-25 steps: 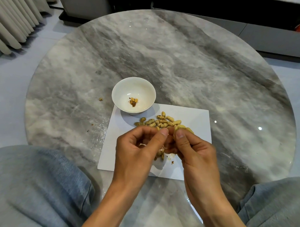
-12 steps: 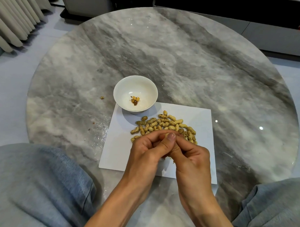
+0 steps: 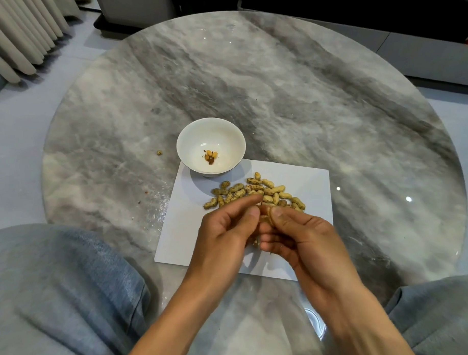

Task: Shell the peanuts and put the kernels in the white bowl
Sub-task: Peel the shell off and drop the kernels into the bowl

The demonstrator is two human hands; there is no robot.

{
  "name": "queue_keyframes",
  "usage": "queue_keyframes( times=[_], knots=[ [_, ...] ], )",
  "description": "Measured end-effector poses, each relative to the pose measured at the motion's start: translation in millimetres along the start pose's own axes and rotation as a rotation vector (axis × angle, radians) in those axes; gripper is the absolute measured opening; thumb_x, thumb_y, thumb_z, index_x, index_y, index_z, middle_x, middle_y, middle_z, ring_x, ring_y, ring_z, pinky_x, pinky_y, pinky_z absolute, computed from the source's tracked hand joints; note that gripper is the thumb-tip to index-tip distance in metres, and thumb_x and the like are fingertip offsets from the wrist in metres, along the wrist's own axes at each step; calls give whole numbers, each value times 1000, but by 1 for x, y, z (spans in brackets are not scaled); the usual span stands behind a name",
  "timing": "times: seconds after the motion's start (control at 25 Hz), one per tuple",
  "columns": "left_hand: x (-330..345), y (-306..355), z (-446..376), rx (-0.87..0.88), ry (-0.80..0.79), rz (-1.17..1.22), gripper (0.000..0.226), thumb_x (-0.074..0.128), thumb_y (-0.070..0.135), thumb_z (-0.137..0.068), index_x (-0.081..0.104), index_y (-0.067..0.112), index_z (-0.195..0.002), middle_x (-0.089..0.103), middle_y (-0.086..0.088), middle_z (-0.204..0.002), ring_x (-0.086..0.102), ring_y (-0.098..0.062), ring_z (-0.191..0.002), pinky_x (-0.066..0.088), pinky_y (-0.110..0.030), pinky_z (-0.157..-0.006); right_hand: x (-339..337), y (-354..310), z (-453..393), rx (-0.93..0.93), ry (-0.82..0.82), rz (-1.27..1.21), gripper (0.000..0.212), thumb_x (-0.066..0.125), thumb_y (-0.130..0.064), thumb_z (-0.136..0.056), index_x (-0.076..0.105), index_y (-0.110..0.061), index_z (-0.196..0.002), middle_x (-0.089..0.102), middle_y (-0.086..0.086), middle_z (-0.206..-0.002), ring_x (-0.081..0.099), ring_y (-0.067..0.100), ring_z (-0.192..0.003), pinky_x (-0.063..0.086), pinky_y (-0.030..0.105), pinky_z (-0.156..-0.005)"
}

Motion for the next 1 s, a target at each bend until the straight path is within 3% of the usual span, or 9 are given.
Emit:
queue_keyframes(
  times=[0.08, 0.2, 0.36, 0.52, 0.76, 0.88, 1.0],
  knots=[
    [0, 9, 1, 171, -29, -182, 34, 62, -2, -93, 74, 26, -108, 75, 15, -102, 69, -1, -100, 52, -13, -78, -7, -9, 0, -35, 31, 63, 11, 67, -7, -89, 73, 1, -95, 69, 17, -70, 62, 19, -56, 56, 25, -55],
    [0, 14, 3, 340, -60, -358, 44, 66, -8, -86, 74, 32, -105, 75, 17, -100, 70, -4, -96, 54, -16, -82, -9, -13, 2, -97, 85, 165, 10, 72, -8, -86, 68, 1, -87, 68, 17, -64, 60, 20, -53, 54, 25, -51],
    [-3, 11, 4, 341, 19, -334, 41, 73, -4, -83, 75, 35, -96, 76, 16, -94, 72, -4, -90, 57, -20, -82, -7, -14, 5, -145, 125, 227, 22, 66, -20, -93, 71, 0, -85, 72, 20, -72, 65, 22, -60, 57, 28, -58],
    [-2, 13, 4, 321, 29, -256, 47, 76, -3, -81, 75, 43, -91, 77, 16, -87, 74, -6, -85, 57, -18, -76, -3, -19, 11, -115, 17, 258, 15, 58, -1, -93, 73, -4, -92, 75, 18, -83, 71, 32, -76, 59, 38, -71],
    [-5, 18, 4, 406, 51, -276, 35, 76, 3, -82, 76, 34, -98, 76, 17, -93, 73, -6, -88, 57, -19, -78, -4, -27, 13, -216, 16, 331, 9, 73, -8, -85, 79, -14, -80, 73, 13, -71, 63, 20, -59, 59, 31, -58],
    [-6, 17, 3, 412, 35, -275, 30, 75, 5, -83, 76, 28, -103, 77, 13, -99, 73, -8, -94, 57, -22, -81, -5, -29, 13, -274, -2, 342, 6, 77, -9, -78, 79, -13, -82, 75, 8, -78, 68, 16, -66, 60, 27, -63],
    [-8, 20, 3, 429, 60, -271, 33, 77, 5, -81, 75, 30, -103, 77, 13, -94, 73, -7, -87, 57, -20, -78, -5, -30, 13, -262, -38, 317, 19, 77, -18, -69, 80, -13, -87, 77, 9, -83, 70, 20, -74, 61, 29, -70]
  ],
)
Point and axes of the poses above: each hand's wrist, its own z-axis away from the middle knuckle, its own x-axis out of the palm, y = z × x, the point moved 4 cm from there along -z, towards the middle knuckle
